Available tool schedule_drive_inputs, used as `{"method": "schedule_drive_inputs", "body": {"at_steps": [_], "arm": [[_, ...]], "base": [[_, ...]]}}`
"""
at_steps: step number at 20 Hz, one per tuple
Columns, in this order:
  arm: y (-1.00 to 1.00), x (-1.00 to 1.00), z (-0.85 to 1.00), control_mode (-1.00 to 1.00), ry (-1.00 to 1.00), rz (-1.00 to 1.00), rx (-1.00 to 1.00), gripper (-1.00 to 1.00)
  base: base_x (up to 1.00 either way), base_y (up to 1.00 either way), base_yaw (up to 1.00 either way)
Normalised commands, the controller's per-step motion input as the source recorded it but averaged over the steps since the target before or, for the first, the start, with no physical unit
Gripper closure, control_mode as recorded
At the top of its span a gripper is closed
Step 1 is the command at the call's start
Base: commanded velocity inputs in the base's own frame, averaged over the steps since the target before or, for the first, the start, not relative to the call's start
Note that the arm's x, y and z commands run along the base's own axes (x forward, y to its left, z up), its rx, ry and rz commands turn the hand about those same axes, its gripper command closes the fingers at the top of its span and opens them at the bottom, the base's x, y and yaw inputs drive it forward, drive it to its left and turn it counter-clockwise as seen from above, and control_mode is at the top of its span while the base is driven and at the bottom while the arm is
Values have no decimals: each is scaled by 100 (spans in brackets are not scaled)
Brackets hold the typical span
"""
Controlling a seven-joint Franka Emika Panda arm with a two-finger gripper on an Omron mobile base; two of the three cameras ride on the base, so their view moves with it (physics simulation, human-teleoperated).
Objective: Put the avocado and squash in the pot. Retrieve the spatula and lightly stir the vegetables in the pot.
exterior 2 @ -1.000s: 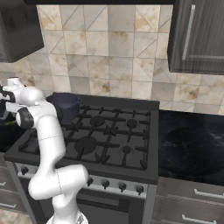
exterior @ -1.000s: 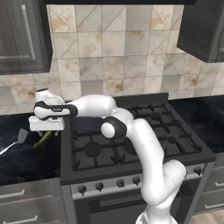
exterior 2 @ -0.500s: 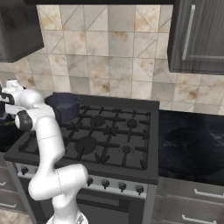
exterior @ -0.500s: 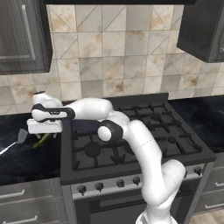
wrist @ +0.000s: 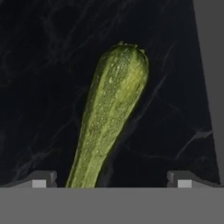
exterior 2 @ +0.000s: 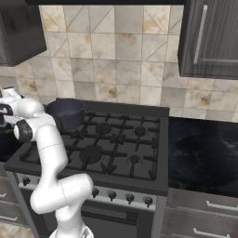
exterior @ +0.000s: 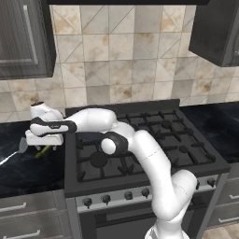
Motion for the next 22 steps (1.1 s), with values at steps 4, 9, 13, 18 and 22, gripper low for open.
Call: {"method": "schedule_drive_inputs", "body": {"at_steps": [4,9,13,18,22], "arm": [[6,0,-22,-100,0,-4,0,-100],[3,0,-19,-100,0,-1,0,-100],[13,0,0,-100,0,0,0,-100],[15,0,0,-100,0,0,0,-100],[12,0,-16,-100,0,0,0,-100]], "base": [[0,0,0],[0,0,0],[0,0,0],[0,0,0],[0,0,0]]}}
